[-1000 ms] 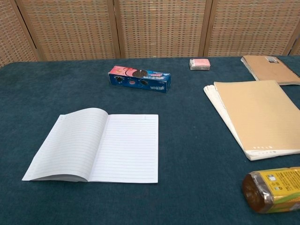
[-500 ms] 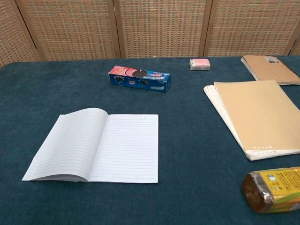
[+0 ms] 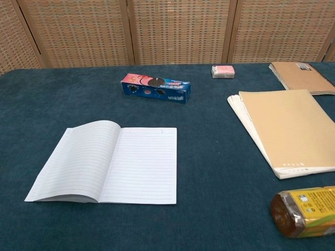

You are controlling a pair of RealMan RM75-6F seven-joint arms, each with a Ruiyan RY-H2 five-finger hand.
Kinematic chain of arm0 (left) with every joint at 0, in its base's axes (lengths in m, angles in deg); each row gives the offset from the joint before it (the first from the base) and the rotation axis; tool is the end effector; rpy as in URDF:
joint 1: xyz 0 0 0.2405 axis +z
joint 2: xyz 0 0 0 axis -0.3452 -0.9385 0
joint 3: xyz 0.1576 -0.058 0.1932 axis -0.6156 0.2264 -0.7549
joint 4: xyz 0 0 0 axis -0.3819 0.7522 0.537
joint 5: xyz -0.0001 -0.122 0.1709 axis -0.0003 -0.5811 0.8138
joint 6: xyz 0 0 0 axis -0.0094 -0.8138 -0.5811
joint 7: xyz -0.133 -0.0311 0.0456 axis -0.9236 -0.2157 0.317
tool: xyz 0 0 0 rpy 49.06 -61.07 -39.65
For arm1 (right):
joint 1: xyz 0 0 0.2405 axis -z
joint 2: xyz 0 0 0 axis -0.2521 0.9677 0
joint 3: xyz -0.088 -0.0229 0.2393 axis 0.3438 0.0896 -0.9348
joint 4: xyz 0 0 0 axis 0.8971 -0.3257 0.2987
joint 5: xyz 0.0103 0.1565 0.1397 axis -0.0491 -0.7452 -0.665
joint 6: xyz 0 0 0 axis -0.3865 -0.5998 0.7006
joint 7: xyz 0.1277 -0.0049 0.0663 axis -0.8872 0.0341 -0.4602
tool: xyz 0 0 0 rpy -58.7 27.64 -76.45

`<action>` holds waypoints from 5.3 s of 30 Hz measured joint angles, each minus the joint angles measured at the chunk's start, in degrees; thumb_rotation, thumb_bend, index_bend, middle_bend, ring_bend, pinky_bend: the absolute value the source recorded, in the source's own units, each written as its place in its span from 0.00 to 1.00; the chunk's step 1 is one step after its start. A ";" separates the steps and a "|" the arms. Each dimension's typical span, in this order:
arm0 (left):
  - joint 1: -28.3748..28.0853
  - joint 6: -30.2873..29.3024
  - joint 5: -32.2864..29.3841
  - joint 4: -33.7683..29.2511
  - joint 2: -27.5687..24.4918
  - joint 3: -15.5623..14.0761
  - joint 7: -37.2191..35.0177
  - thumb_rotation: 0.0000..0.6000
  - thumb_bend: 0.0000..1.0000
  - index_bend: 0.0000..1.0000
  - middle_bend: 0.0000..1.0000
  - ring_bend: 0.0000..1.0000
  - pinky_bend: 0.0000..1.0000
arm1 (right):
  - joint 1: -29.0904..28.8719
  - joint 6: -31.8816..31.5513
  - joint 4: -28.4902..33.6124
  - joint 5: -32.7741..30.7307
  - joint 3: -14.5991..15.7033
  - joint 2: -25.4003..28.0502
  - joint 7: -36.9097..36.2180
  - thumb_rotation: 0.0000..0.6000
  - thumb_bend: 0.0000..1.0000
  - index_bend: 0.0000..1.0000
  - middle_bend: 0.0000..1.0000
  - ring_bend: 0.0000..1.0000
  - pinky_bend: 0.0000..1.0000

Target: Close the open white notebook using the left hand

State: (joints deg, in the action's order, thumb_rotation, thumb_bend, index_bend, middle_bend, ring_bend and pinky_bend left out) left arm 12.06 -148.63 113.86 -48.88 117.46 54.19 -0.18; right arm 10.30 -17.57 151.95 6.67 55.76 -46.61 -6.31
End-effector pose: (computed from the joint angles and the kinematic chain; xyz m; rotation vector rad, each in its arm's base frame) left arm -0.2762 0.1800 0.0719 -1.6132 -0.8433 -0.8706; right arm -0.2811 -0.1706 0.1367 1.4367 -0.9003 1.0650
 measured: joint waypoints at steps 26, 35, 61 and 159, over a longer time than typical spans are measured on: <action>-6.01 10.10 -2.36 3.03 11.10 -0.59 11.50 1.00 0.23 0.00 0.00 0.00 0.00 | -0.02 0.05 -0.11 -0.71 -0.53 0.69 -2.70 1.00 0.12 0.00 0.00 0.00 0.00; -6.83 11.83 -4.23 4.84 13.51 -0.45 13.60 1.00 0.23 0.00 0.00 0.00 0.00 | 0.05 -0.15 0.05 -0.67 -0.61 0.90 -3.20 1.00 0.12 0.00 0.00 0.00 0.00; -9.15 13.34 -6.56 7.92 17.69 -0.25 17.58 1.00 0.23 0.00 0.00 0.00 0.00 | 0.03 -0.16 -0.24 -1.00 -0.88 0.67 -3.92 1.00 0.12 0.00 0.00 0.00 0.00; -2.08 -5.49 -1.85 -3.67 1.37 -2.29 14.36 1.00 0.27 0.00 0.00 0.00 0.00 | 0.60 -1.61 0.20 -0.25 -1.04 0.89 -2.07 1.00 0.12 0.00 0.00 0.00 0.00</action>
State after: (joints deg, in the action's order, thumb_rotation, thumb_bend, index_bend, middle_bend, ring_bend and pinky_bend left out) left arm 9.98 -154.12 112.01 -52.55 118.83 51.90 14.19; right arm 10.90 -19.18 152.14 6.42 54.72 -45.72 -8.38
